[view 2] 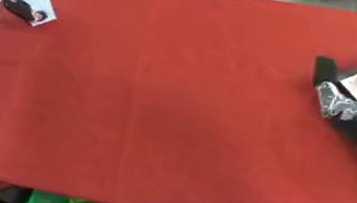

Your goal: Pick up the objects with one hand, pass them to the other hand, and then place them into the box on the other side of the table.

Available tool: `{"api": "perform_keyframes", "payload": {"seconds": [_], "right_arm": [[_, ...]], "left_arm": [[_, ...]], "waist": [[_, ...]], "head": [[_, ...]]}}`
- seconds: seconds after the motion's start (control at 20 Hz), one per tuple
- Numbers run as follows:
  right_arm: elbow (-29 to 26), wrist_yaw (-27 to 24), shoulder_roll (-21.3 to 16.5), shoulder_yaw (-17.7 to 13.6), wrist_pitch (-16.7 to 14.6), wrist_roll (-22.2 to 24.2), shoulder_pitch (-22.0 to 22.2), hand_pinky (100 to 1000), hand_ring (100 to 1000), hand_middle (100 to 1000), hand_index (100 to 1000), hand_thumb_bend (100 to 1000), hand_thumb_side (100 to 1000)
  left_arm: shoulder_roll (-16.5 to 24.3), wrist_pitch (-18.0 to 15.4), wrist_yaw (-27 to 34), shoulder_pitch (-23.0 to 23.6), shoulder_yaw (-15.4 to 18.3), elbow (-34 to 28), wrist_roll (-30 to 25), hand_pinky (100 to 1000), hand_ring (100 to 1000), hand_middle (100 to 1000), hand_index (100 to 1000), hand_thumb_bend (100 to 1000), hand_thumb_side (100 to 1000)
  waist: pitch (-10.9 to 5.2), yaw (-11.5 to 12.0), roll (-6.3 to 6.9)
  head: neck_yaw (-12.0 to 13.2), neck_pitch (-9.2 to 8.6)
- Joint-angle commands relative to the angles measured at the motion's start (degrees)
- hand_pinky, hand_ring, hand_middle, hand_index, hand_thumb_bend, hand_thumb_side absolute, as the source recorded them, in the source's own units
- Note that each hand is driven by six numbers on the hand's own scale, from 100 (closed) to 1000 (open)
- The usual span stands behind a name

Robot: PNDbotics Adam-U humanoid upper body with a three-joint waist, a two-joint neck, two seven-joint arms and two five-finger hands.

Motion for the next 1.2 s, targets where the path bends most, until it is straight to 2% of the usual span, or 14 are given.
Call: {"api": "perform_keyframes", "payload": {"seconds": [0.05, 0.25, 0.45, 0.55, 0.7, 0.75, 0.9, 0.95, 1.2], "right_arm": [[-1.2, -0.4, -1.2, 0.3, 0.0, 0.1, -0.5, 794, 797, 646, 871, 255, 462], [-1.2, -0.4, -2.6, 2.3, -1.9, 1.6, -1.5, 795, 798, 661, 874, 318, 436], [-1.2, -0.7, -3.6, 5.0, -4.7, 3.2, -2.9, 796, 803, 680, 877, 370, 424], [-1.2, -1.0, -3.6, 6.3, -5.9, 4.2, -3.4, 797, 809, 694, 883, 404, 427], [-1.2, -1.6, -3.3, 8.1, -7.8, 5.7, -4.4, 804, 823, 728, 898, 462, 426], [-1.2, -1.8, -3.1, 8.7, -8.7, 6.1, -5.0, 815, 838, 758, 909, 516, 442], [-1.2, -2.0, -2.4, 10.3, -11.3, 7.0, -6.9, 840, 865, 805, 926, 562, 406], [-1.2, -1.8, -2.0, 10.7, -12.0, 7.1, -7.6, 849, 872, 807, 931, 589, 434], [-1.2, 0.1, -0.9, 12.9, -12.8, 8.2, -9.8, 868, 887, 830, 935, 676, 419]], "left_arm": [[2.2, -2.4, 3.4, -0.3, 0.3, -3.6, -1.0, 625, 455, 411, 523, 321, 100], [3.5, -7.5, 15.2, 2.1, -1.0, -12.2, -5.6, 610, 450, 402, 508, 264, 100], [4.8, -11.3, 31.4, 6.4, -4.8, -22.9, -13.4, 609, 451, 403, 506, 228, 121], [5.0, -12.0, 39.6, 8.8, -7.0, -28.6, -17.9, 607, 450, 402, 504, 212, 147], [4.7, -10.8, 49.6, 11.2, -9.6, -35.3, -23.9, 599, 447, 400, 499, 188, 180], [4.2, -10.1, 52.5, 11.7, -10.5, -37.2, -25.7, 596, 446, 397, 497, 176, 200], [2.1, -7.0, 61.0, 12.7, -13.3, -42.1, -30.8, 592, 446, 399, 496, 159, 239], [1.1, -5.8, 63.4, 12.8, -14.4, -43.4, -32.5, 592, 447, 401, 497, 156, 255], [-2.9, -0.4, 71.2, 12.7, -18.4, -48.0, -39.2, 593, 453, 407, 502, 156, 299]], "waist": [[-1.69, 0.6, -0.18], [-2.94, 2.5, -0.06], [-4.41, 4.1, 0.31], [-5.23, 4.6, 0.44], [-6.24, 5.1, 0.52], [-6.52, 5.3, 0.51], [-7.16, 5.7, 0.51], [-7.28, 5.8, 0.51], [-7.36, 6.2, 0.64]], "head": [[-1.0, -0.14], [-4.4, -0.14], [-8.7, -0.14], [-10.7, -0.14], [-12.4, -0.14], [-12.9, -0.14], [-14.1, -0.14], [-14.4, -0.14], [-15.0, -0.14]]}}
